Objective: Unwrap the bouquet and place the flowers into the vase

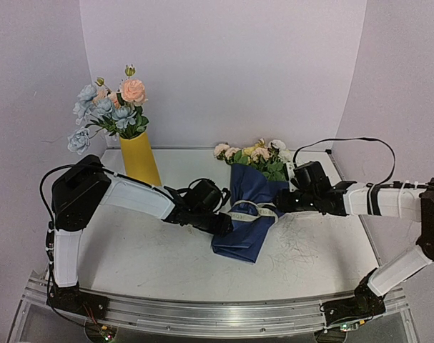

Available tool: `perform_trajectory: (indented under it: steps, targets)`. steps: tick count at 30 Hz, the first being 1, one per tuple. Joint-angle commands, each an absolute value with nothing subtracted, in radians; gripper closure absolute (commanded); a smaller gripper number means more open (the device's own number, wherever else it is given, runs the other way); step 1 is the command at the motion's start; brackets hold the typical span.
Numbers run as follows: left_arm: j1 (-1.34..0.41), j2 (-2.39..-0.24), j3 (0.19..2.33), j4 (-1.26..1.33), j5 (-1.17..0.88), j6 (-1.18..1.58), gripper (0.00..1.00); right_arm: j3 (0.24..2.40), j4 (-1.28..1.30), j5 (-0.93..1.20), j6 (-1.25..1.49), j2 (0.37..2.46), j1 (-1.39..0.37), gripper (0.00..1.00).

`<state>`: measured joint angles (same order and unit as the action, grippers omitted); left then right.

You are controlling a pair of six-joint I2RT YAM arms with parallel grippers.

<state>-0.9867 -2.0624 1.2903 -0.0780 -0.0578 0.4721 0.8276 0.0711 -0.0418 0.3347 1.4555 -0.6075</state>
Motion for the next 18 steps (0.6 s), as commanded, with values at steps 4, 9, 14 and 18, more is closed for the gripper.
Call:
perform_trajectory:
  steps: [4, 9, 14, 18]
  targets:
    - [-0.998, -2.025, 1.336, -0.099, -0.052, 0.47, 0.43, 1.006, 0.108, 0.117, 0.2, 1.582, -0.611, 0.47]
    - [-0.997, -1.96, 1.343, -0.135, -0.047, 0.464, 0.38, 1.04, 0.121, 0.148, 0.189, 1.64, -0.616, 0.5]
    - [-0.998, -1.915, 1.375, -0.181, -0.034, 0.443, 0.37, 1.039, 0.12, 0.161, 0.182, 1.685, -0.624, 0.55]
    - [-0.996, -1.913, 1.444, -0.232, -0.033, 0.417, 0.37, 1.029, 0.117, 0.158, 0.186, 1.692, -0.628, 0.71]
